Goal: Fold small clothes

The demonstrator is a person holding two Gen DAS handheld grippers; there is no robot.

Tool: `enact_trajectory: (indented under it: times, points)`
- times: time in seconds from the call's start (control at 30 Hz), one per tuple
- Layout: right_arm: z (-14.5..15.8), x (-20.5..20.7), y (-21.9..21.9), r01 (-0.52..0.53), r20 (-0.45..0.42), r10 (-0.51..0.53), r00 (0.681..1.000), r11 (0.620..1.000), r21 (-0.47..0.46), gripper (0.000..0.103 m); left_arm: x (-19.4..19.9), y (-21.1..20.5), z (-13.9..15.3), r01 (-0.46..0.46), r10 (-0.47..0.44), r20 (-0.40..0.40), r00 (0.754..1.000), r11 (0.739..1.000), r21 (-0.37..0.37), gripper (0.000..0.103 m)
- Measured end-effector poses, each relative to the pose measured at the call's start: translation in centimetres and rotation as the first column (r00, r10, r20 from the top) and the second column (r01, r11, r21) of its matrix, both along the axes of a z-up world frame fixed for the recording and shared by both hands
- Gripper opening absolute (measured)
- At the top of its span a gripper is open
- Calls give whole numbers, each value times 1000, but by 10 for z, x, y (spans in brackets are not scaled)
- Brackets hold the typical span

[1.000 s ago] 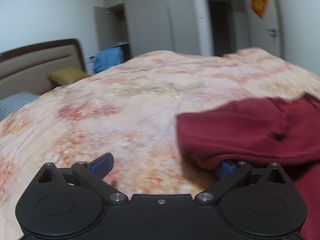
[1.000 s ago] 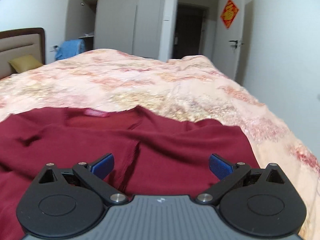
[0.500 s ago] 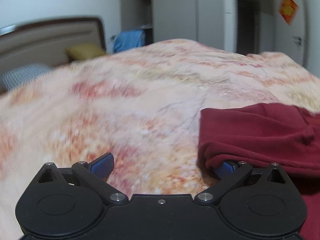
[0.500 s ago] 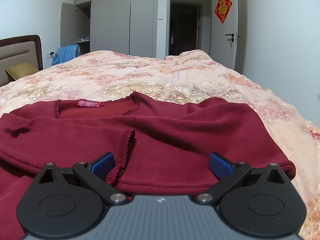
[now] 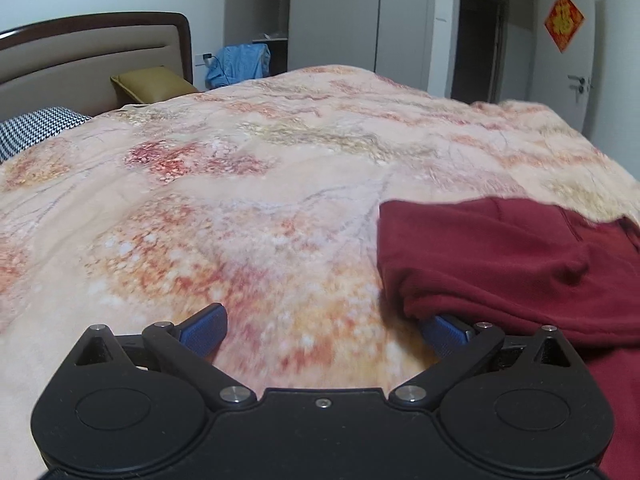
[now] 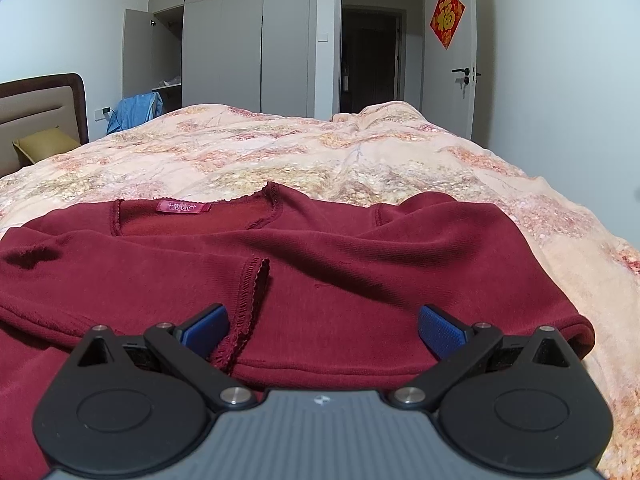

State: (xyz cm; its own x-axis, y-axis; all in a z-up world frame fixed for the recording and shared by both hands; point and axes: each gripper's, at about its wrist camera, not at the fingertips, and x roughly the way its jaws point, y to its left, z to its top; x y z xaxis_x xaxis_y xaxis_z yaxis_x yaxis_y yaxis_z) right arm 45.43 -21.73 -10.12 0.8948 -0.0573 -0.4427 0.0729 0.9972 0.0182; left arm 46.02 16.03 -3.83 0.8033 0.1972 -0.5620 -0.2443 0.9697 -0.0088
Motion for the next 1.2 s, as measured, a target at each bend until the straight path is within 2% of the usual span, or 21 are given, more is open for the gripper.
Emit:
enact_trajectory:
  times: [0.1,0.23,0.37,0.47,0.6,0.7,0.77,0.83,0.97,1.03,1.2]
  points:
    - [4,-3,-5,-21,-29,22,999,999,31,103,-24,-4,3,13,-13,-20,1000,1000,23,102]
    - [13,-28,-9,-56,-77,60,995,997,48,103,-67,-8,6,38,-38,-34,999,999,3,102]
    - [12,-64,-9,-112,-160,106,981,993,-28,103,-116,-17,6,72,-74,-23,997,995,-63,102]
    - [6,-96,-22,-127,-170,130,977,992,26,103,-152,-29,6,122,-122,-2,992,987,-102,102]
    - [6,-140,-37,-123,-179,137,974,989,85,103,-187,-44,4,196,-198,11,980,963,-186,102]
    - [4,-177,-37,-140,-178,148,973,988,58,103,-209,-58,1,253,-256,12,966,943,-214,102]
    - [-1,-203,-35,-149,-187,153,970,988,36,103,-222,-66,-2,278,-284,4,959,937,-213,102]
    - [-5,-234,-33,-164,-158,169,973,985,46,103,-233,-73,-5,299,-307,-8,952,932,-204,102]
    - [-9,-287,-28,-216,-111,225,968,973,84,103,-253,-83,-8,315,-323,-27,946,934,-167,102]
    - [-10,-305,-21,-231,-95,237,967,971,68,103,-259,-87,-10,301,-311,-40,950,941,-154,102]
    - [-13,-328,-7,-216,-66,218,974,976,28,102,-271,-89,-11,249,-265,-66,962,951,-185,102]
